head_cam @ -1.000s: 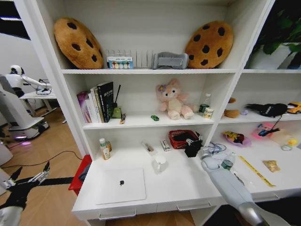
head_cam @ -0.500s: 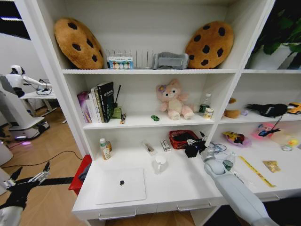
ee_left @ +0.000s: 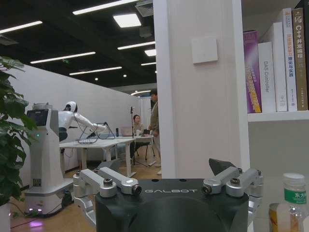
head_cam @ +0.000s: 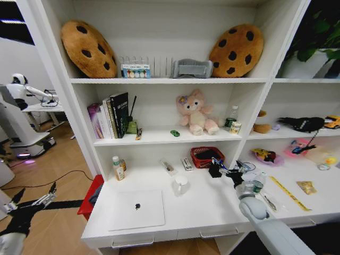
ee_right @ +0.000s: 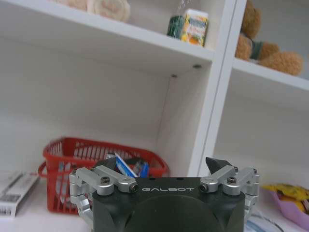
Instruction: Organize the objects on the table.
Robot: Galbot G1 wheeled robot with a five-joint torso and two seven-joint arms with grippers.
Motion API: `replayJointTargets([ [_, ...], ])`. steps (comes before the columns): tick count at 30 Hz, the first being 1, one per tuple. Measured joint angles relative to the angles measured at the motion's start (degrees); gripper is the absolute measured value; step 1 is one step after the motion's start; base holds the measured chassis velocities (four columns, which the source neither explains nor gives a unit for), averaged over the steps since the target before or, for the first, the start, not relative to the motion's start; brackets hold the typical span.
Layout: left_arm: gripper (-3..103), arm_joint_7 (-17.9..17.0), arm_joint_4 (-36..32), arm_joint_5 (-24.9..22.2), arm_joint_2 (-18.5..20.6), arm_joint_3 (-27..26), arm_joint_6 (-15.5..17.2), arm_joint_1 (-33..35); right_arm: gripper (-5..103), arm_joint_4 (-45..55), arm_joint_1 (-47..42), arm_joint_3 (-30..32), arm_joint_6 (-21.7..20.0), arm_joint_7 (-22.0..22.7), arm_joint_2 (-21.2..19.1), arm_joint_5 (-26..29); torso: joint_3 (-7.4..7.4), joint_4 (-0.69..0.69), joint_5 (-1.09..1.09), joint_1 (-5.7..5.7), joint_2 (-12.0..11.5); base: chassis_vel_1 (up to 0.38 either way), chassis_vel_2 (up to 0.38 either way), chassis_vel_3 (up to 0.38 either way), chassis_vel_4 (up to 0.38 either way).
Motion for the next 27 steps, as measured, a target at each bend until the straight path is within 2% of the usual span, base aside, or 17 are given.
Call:
replayJointTargets([
  [4,100,0.0,0.0,0.0,0.0,0.0,0.0,0.0,103,-1.93,-1.03,0.16,0.0,-0.04,-0.11,0.62,0.0,-0.01,0.0,0.0,0.0,0.0,0.0,0.0,0.0],
  [9,100,0.0,0.0,0.0,0.0,0.0,0.0,0.0,95,-4.68,1.02,-1.44,-0.31,-0.35,-0.27,0.87,0.01,0.0,0.0,0.0,0.0,0.0,0.0,0.0,0.0],
  [11,100,0.0,0.0,0.0,0.0,0.0,0.0,0.0,85,-5.77,2.69,-2.41,-0.64,-0.52,-0.28,0.94,0.01,0.01,-0.01,0.01,0.0,0.0,0.0,0.0,0.0],
  [13,100,0.0,0.0,0.0,0.0,0.0,0.0,0.0,85,-6.12,3.33,-2.79,-0.72,-0.66,-0.31,0.95,0.01,0.01,0.0,0.02,0.0,0.0,0.0,0.0,0.0],
  [14,100,0.0,0.0,0.0,0.0,0.0,0.0,0.0,78,-6.4,3.82,-3.07,-0.78,-0.84,-0.34,0.96,0.01,0.01,0.0,0.02,-0.01,0.0,0.0,0.0,0.0],
  [16,100,0.0,0.0,0.0,0.0,0.0,0.0,0.0,78,-6.54,4.03,-3.18,-0.81,-0.9,-0.36,0.96,0.01,0.01,-0.01,0.01,0.0,0.0,0.0,0.0,0.0],
  [17,100,0.0,0.0,0.0,0.0,0.0,0.0,0.0,73,-6.81,4.47,-3.42,-0.87,-1.01,-0.37,1.02,0.01,0.01,-0.01,0.02,-0.01,0.0,0.0,0.0,0.0],
  [18,100,0.0,0.0,0.0,0.0,0.0,0.0,0.0,73,-6.81,4.47,-3.42,-0.87,-1.01,-0.37,1.02,0.01,0.01,-0.01,0.02,-0.01,0.0,0.0,0.0,0.0],
  [19,100,0.0,0.0,0.0,0.0,0.0,0.0,0.0,68,-6.9,4.57,-3.5,-0.89,-1.03,-0.38,1.06,0.01,0.01,-0.01,0.01,0.0,0.0,0.0,0.0,0.0],
  [20,100,0.0,0.0,0.0,0.0,0.0,0.0,0.0,57,-7.15,4.84,-3.71,-0.98,-1.09,-0.38,1.23,0.01,0.01,0.0,0.01,-0.01,0.0,0.0,0.0,0.0],
  [22,100,0.0,0.0,0.0,0.0,0.0,0.0,0.0,57,-7.32,5.0,-3.82,-0.99,-1.15,-0.38,1.32,0.01,0.01,0.0,0.01,0.0,0.0,0.0,0.0,0.0],
  [23,100,0.0,0.0,0.0,0.0,0.0,0.0,0.0,45,-7.48,5.2,-3.99,-0.99,-1.36,-0.39,1.53,0.01,0.01,0.0,0.01,-0.01,0.0,0.0,0.0,0.0],
  [24,100,0.0,0.0,0.0,0.0,0.0,0.0,0.0,45,-7.48,5.2,-3.99,-0.99,-1.36,-0.39,1.53,0.01,0.01,0.0,0.01,-0.01,0.0,0.0,0.0,0.0],
  [26,100,0.0,0.0,0.0,0.0,0.0,0.0,0.0,34,-7.36,5.23,-4.22,-0.99,-1.58,-0.29,1.68,0.01,0.0,-0.01,0.01,-0.01,0.0,0.0,0.0,0.0],
  [27,100,0.0,0.0,0.0,0.0,0.0,0.0,0.0,34,-7.36,5.23,-4.22,-0.99,-1.58,-0.29,1.68,0.01,0.0,-0.01,0.01,-0.01,0.0,0.0,0.0,0.0],
])
